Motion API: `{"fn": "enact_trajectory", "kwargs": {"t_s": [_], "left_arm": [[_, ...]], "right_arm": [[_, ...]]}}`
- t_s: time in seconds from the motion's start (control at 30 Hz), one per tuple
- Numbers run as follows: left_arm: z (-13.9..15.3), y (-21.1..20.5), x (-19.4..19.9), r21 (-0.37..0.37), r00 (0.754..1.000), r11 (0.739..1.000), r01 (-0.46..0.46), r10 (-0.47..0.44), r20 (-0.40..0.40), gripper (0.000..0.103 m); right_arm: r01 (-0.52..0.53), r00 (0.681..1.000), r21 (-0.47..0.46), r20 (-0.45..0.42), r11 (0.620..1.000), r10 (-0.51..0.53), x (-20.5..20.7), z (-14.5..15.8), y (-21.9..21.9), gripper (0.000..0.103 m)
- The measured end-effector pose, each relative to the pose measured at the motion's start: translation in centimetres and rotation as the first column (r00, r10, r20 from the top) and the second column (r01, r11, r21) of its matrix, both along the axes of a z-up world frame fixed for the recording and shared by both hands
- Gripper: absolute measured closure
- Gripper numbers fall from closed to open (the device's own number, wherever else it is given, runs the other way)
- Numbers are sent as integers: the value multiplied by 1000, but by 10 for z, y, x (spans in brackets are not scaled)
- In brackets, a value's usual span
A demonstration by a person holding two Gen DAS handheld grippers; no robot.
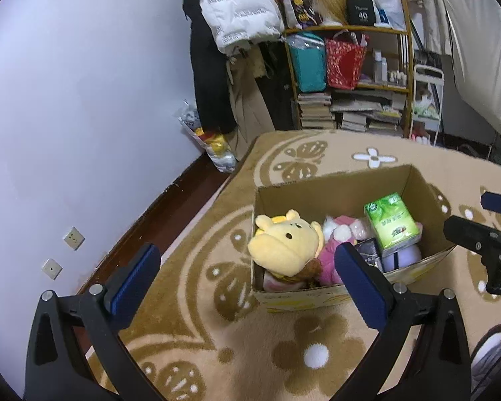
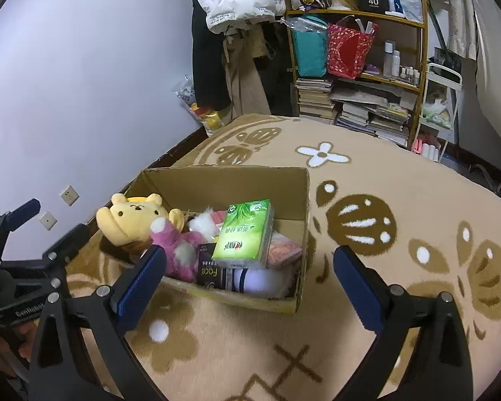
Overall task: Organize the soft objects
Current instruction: 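Withdraw both open tools up and away from the box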
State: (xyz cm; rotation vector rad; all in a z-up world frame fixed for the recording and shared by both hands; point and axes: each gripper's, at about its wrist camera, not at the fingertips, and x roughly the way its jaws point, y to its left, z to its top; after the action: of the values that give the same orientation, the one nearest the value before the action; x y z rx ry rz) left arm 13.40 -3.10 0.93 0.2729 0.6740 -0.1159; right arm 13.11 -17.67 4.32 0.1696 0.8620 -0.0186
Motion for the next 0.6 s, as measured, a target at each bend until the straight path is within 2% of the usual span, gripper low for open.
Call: {"fn": "enact_trajectory", "kwargs": {"t_s": [0.13,0.37,0.6], "left_arm": [[22,6,-16,-29,999,1000,-1,2,38,0],[58,11,-42,-24,994,1000,-6,9,113,0],[71,14,-70,-44,987,999,-5,12,157,0]], "right_arm": [[-12,1000,9,27,1000,11,-14,17,2,0],[-27,996,-4,83,1000,27,-40,46,10,0],[-28,988,-29,149,999,32,-71,68,20,0]]}}
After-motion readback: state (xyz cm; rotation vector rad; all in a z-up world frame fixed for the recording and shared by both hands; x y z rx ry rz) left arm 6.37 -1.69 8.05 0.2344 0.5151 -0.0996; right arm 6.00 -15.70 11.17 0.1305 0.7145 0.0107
